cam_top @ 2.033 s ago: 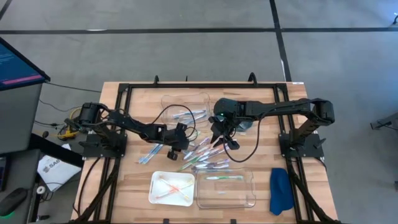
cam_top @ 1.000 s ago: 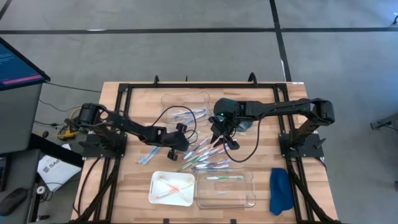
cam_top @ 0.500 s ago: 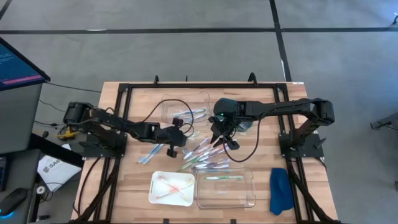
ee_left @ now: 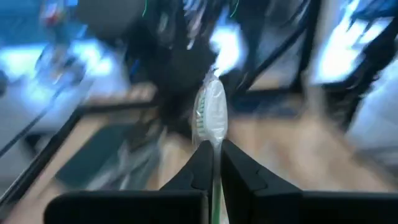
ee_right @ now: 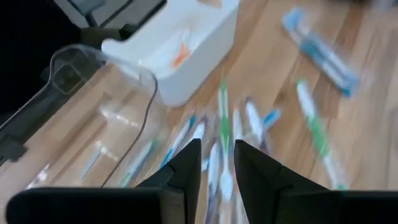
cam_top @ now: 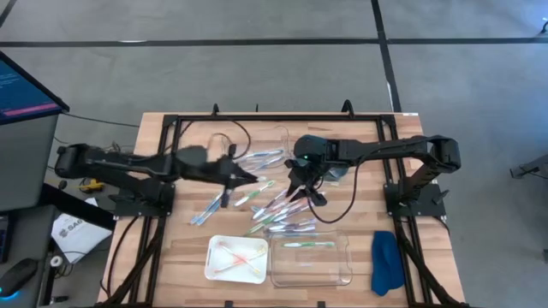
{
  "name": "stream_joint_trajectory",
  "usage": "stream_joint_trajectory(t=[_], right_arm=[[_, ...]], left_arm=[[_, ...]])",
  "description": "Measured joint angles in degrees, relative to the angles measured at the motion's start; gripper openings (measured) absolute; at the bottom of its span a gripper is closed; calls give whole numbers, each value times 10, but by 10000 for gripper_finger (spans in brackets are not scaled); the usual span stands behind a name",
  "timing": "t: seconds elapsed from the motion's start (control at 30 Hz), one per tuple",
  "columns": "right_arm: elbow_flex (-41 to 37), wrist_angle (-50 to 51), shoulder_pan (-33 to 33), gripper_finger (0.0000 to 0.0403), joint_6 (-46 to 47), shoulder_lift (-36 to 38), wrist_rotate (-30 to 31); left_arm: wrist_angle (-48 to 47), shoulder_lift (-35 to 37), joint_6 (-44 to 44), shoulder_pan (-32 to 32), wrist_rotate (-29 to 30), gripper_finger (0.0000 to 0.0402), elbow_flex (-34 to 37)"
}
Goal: Pick & Place Toothbrushes
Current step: Put the green toothbrush into the bottom transparent bin
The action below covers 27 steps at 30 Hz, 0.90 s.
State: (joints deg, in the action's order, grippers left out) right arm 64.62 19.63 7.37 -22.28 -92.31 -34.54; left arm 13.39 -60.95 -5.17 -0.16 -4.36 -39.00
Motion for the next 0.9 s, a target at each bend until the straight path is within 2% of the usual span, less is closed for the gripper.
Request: stream_joint_trajectory(t=[0.13,0.27,0.4,0.9], right_arm=[[0,-43,-9,90,5,0,0],[0,-45,-24,90,-4,0,0],[0,-45,-38,90,-16,3,-2],[0,-43,-47,90,-32,9,-2]], left_arm=[[122,26,12,2,-54,7,35],[191,33,12,3,-65,7,63],[209,26,12,3,-66,7,82],[218,12,14,2,-65,7,80]])
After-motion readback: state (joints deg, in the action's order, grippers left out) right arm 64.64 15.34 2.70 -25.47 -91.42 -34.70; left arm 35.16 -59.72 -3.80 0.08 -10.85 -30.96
